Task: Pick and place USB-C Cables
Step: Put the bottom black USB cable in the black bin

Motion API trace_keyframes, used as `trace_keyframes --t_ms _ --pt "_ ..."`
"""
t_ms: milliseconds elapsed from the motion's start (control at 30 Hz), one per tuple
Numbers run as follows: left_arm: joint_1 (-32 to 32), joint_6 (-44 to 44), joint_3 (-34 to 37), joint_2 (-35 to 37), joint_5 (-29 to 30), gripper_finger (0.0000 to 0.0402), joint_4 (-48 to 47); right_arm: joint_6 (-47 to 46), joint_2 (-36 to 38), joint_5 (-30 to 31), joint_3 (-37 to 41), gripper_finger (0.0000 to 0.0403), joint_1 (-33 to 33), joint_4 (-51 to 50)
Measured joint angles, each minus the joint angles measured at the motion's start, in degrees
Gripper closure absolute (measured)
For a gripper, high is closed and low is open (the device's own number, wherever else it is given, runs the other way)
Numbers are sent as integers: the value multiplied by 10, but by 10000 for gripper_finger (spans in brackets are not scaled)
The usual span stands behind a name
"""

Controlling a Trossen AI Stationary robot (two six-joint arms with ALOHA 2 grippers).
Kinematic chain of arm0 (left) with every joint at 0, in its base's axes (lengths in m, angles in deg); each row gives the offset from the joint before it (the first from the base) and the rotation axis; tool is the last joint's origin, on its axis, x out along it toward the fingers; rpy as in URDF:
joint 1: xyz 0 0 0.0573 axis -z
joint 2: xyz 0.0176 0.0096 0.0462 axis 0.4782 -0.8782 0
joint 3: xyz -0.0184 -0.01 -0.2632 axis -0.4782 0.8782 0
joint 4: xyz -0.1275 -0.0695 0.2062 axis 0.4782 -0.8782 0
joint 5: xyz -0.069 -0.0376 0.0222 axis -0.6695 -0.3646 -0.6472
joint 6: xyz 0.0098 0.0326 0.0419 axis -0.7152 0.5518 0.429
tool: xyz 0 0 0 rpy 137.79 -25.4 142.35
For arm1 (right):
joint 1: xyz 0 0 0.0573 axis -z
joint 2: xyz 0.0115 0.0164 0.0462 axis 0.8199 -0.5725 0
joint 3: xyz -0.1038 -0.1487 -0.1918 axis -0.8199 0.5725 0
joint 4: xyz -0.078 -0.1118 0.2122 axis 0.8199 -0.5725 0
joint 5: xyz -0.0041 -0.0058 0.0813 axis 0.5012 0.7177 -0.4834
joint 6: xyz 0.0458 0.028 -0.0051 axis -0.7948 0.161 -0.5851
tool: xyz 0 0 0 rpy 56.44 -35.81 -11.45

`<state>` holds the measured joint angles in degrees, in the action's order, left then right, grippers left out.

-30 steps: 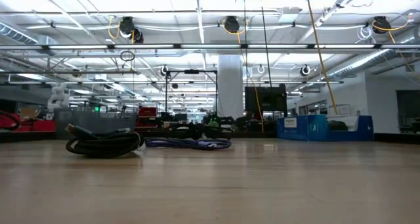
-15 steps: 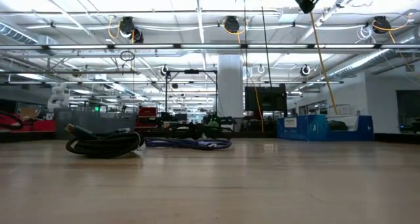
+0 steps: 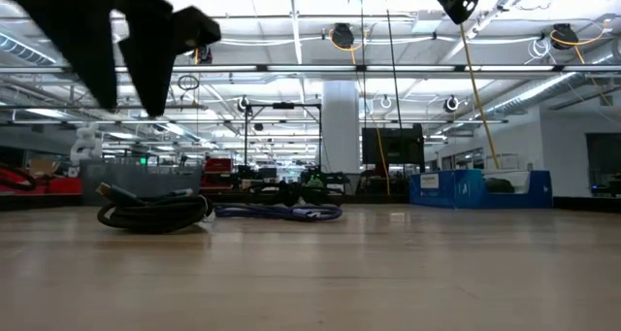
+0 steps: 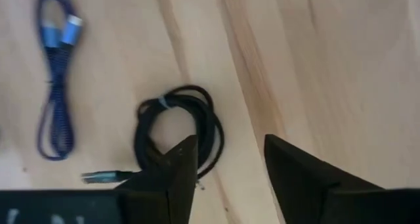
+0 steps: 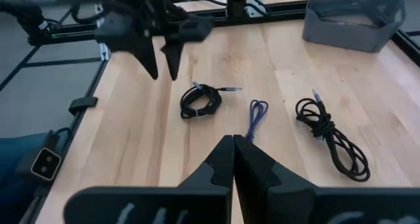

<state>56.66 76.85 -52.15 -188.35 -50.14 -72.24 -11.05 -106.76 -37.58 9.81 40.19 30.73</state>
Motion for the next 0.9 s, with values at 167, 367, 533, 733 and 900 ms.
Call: trace_keyframes --t_ms 167,367,533,733,900 --pt "6 -2 0 -40 22 192 0 0 0 0 0 403 0 0" --pt "6 -27 0 -71 35 172 0 0 0 0 0 403 0 0" --pt "6 -51 12 -86 36 173 4 2 0 0 0 403 -3 -1" --pt "5 -73 54 -86 37 174 63 2 0 0 15 403 -2 4" --pt "5 -63 76 -81 39 174 93 2 0 1 25 403 -2 5"
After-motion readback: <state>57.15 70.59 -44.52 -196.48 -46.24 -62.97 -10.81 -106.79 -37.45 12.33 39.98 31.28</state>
